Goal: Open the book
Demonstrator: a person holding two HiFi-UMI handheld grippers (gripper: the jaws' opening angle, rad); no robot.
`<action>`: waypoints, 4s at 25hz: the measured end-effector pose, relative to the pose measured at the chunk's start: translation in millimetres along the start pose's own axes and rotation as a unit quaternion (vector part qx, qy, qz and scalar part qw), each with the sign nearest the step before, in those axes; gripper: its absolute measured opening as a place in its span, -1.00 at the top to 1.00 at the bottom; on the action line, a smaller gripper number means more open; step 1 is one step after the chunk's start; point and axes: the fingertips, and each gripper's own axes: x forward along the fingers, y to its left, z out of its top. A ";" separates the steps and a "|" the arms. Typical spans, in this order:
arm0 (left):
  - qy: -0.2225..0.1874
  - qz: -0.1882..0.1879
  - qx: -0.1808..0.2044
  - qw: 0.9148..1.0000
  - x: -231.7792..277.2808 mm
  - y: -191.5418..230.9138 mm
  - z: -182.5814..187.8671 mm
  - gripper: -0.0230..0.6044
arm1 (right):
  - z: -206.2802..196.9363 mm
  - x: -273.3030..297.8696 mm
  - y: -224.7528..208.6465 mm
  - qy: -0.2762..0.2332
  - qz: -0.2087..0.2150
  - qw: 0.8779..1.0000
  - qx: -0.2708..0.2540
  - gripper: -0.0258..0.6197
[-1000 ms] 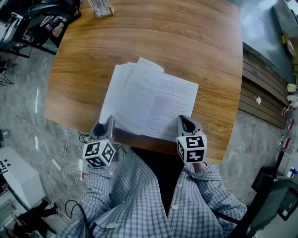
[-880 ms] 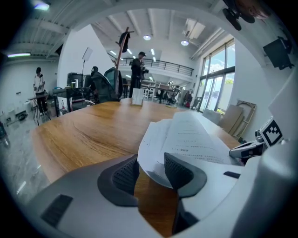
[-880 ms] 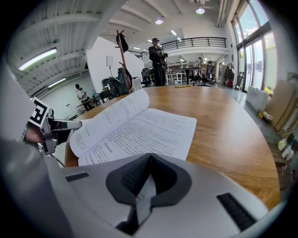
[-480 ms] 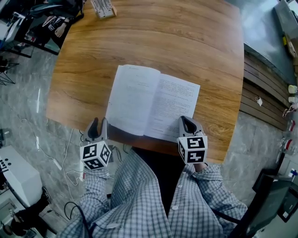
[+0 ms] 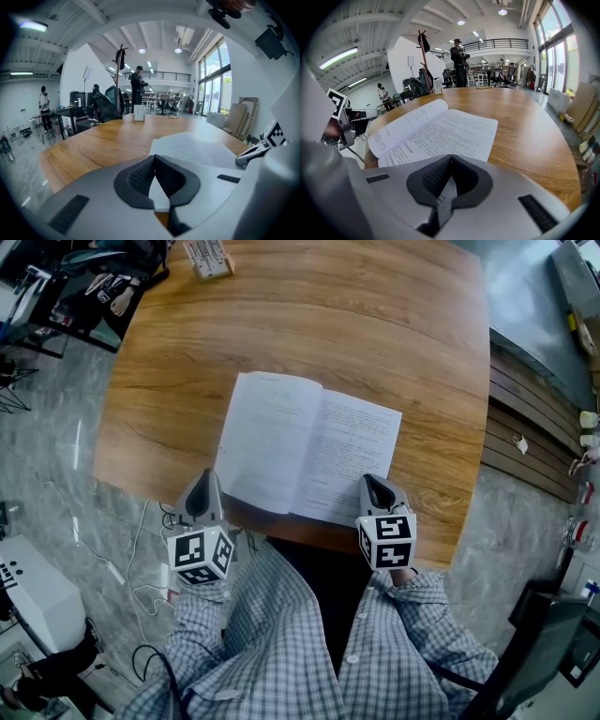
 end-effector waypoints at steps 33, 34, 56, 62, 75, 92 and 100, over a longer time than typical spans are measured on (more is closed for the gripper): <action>-0.034 -0.209 0.000 0.977 -2.1 -147.6 63.1 0.90 | 73.4 -59.1 1.1 -0.079 0.045 0.994 0.055 0.86; -0.036 -0.211 0.003 0.977 -2.5 -150.7 67.2 0.90 | 78.2 -62.3 0.6 -0.085 0.043 0.994 0.052 0.86; -0.128 -0.270 0.053 0.953 -41.1 -213.4 157.1 0.90 | 180.4 -154.8 -1.2 -0.241 0.049 0.969 0.013 0.86; -0.169 -0.282 0.073 0.942 -60.3 -225.8 182.4 0.90 | 188.9 -171.9 7.2 -0.272 0.050 0.961 -0.005 0.86; -0.227 -0.287 0.110 0.924 -76.3 -241.4 194.6 0.90 | 207.5 -202.1 24.4 -0.372 0.057 0.924 -0.059 0.86; -0.212 -0.291 0.112 0.926 -74.0 -243.4 188.5 0.90 | 202.8 -200.5 25.7 -0.364 0.056 0.928 -0.061 0.86; -0.210 -0.294 0.106 0.927 -75.5 -244.0 187.2 0.90 | 199.4 -198.2 29.8 -0.355 0.064 0.930 -0.071 0.86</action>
